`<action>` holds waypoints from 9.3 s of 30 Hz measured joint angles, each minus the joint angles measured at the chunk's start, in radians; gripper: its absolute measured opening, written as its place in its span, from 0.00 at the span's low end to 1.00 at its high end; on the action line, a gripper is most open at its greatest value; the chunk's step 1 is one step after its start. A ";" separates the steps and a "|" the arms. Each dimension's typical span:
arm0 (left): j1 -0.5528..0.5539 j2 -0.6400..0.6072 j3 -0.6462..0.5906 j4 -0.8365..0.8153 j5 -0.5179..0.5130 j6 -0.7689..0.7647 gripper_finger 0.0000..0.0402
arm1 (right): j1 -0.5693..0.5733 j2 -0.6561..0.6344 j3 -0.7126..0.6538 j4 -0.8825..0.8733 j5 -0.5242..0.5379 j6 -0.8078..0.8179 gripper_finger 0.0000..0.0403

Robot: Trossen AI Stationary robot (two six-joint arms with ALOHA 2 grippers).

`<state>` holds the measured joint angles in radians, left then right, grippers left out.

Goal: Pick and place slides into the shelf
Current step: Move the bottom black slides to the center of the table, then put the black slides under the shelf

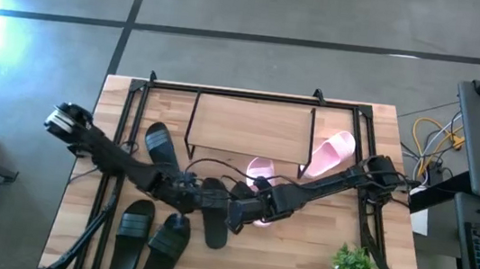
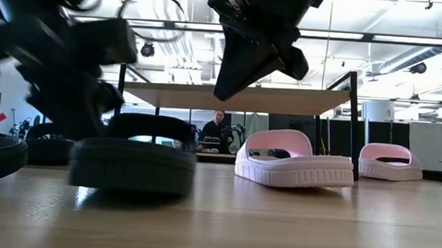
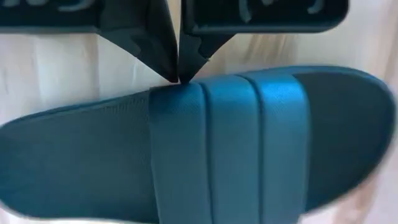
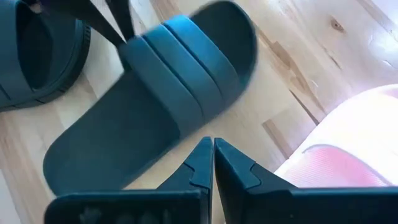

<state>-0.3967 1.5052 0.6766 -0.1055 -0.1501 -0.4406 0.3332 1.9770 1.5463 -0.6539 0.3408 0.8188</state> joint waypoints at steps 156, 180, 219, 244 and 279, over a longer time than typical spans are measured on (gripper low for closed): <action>-0.185 -0.160 0.487 -1.111 -0.245 -0.259 0.35 | -0.124 -0.126 0.053 -0.173 0.078 -0.142 0.02; -0.230 -0.182 0.175 -1.181 -0.410 -0.766 0.33 | -0.122 -0.126 0.052 -0.181 0.079 -0.128 0.02; -0.198 -0.146 -0.130 -0.889 -0.614 -0.705 0.33 | -0.122 -0.126 -0.026 -0.148 0.097 0.013 0.02; -0.158 -0.165 -0.180 -0.793 -0.720 -0.669 0.03 | -0.122 -0.126 -0.026 -0.149 0.093 0.098 0.02; -0.068 -0.242 0.265 -0.915 -0.387 -0.243 0.00 | -0.101 -0.126 -0.026 -0.157 0.095 -0.017 0.02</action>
<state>-0.4647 1.2631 0.9413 -1.0207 -0.5366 -0.6837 0.2327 1.8511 1.5200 -0.8111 0.4355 0.8023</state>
